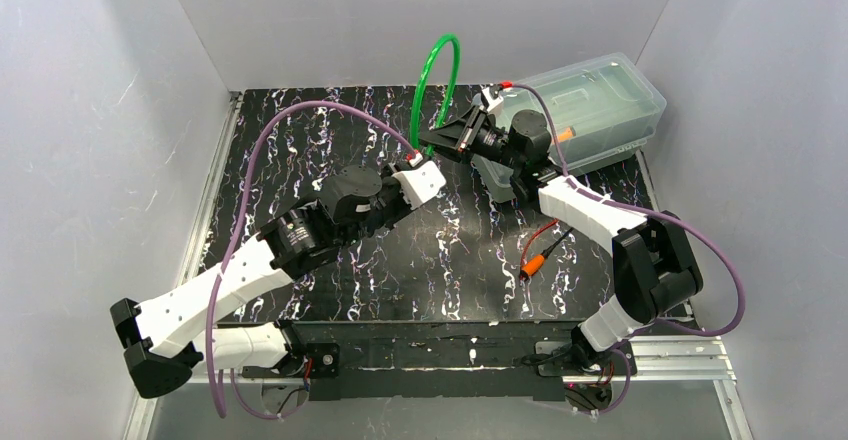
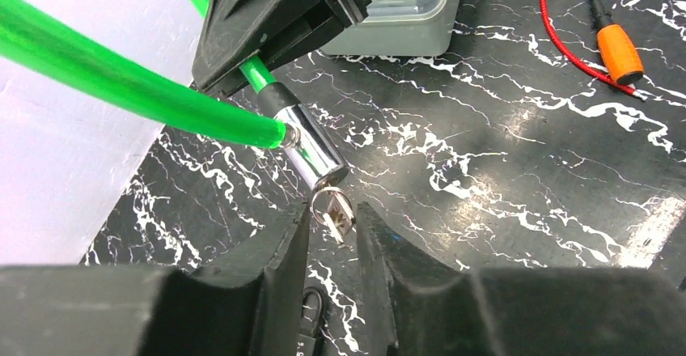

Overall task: Lock with the key
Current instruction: Lock the lock.

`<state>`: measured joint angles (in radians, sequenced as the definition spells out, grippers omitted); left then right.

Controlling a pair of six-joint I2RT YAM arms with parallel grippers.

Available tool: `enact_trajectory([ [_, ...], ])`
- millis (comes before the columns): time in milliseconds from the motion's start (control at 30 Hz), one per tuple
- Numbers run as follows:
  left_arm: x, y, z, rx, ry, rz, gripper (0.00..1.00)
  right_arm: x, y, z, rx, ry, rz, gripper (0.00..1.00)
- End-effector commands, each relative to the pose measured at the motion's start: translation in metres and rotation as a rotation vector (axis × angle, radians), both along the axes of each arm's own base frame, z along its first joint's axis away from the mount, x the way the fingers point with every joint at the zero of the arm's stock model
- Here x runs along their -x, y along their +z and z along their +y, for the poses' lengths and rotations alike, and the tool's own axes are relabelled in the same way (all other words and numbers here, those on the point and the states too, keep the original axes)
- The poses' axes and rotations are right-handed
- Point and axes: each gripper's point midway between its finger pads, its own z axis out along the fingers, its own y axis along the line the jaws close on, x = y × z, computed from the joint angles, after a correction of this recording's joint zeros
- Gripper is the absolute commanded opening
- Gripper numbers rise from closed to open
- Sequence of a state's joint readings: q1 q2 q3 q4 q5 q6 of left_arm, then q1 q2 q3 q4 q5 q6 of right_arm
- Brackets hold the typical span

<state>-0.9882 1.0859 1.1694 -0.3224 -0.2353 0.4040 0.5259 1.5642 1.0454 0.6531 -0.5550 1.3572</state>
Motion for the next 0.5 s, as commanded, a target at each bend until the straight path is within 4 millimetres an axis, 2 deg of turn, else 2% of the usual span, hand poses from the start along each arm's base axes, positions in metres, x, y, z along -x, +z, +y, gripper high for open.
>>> enact_trajectory([
  [0,-0.01,0.014,0.009,0.058,0.094,-0.018,0.22,0.006,0.048,-0.001,-0.083,0.007,-0.137,0.01],
  [133,-0.014,0.01,0.016,0.088,0.145,0.048,0.12,0.009,0.053,-0.003,-0.098,0.011,-0.152,0.01],
  [267,-0.014,0.012,0.019,0.2,0.167,0.179,0.05,0.011,0.055,-0.004,-0.106,0.014,-0.163,0.01],
  [367,-0.007,0.012,0.016,0.297,0.138,0.31,0.0,0.012,0.057,-0.005,-0.118,0.015,-0.165,0.01],
  [467,0.006,0.014,0.006,0.395,0.081,0.448,0.0,0.014,0.06,-0.005,-0.128,0.019,-0.171,0.01],
])
